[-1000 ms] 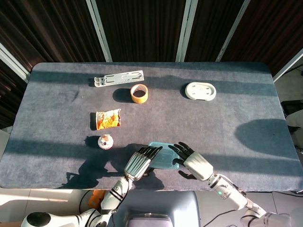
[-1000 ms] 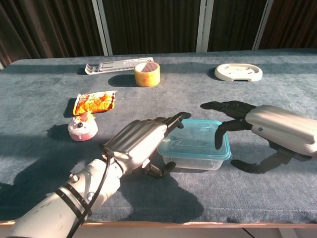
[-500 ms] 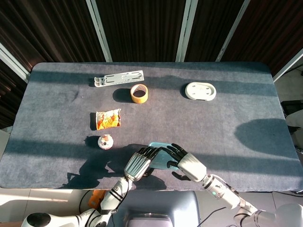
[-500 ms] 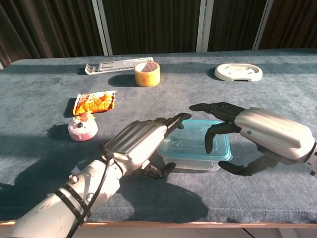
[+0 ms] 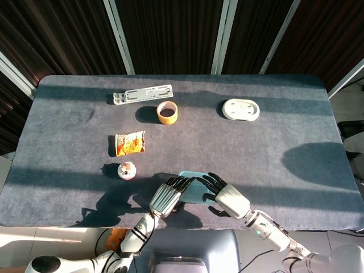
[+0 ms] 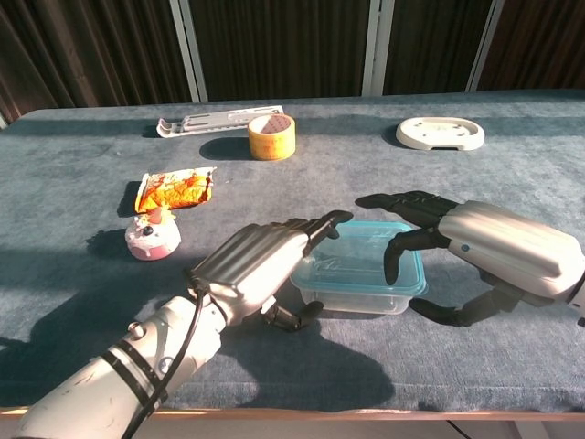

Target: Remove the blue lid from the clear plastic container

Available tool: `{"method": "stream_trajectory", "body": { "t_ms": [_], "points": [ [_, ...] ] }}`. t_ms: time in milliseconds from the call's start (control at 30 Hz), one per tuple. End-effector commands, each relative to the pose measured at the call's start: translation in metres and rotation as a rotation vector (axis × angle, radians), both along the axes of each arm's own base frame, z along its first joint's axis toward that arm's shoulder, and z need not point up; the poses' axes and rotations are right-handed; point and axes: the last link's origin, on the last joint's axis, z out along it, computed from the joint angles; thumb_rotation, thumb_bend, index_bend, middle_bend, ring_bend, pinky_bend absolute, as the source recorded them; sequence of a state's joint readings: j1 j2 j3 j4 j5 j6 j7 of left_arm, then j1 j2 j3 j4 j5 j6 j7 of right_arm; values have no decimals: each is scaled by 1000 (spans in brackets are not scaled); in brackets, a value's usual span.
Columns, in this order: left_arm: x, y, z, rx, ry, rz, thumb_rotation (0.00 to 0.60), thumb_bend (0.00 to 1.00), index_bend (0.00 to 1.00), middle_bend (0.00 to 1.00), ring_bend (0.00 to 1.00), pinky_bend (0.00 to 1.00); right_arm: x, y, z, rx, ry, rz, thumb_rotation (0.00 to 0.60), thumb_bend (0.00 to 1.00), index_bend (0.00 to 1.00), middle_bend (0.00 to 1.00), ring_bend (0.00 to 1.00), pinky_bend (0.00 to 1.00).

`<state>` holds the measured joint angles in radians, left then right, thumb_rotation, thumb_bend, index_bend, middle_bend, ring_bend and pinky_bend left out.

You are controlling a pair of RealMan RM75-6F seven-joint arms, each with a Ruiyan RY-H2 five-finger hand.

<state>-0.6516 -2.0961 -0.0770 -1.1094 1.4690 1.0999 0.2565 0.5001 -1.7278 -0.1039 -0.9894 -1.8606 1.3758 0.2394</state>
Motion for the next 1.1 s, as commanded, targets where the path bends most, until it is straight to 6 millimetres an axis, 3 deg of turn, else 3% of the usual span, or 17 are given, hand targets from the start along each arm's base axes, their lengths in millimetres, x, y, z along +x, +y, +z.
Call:
{"method": "stream_trajectory", "body": {
  "t_ms": [33,1100],
  "points": [
    [0,0,0,0,5,-2,600,329,0,283,236,178,0,-1,0,-2,2,-2,600,485,588,128,0,0],
    [-9,-8,-8,11,63,-75,600,327,0,289,246,187,-1,-5,9,-26,-17,-21,600,485,590,129,0,0]
  ]
}}
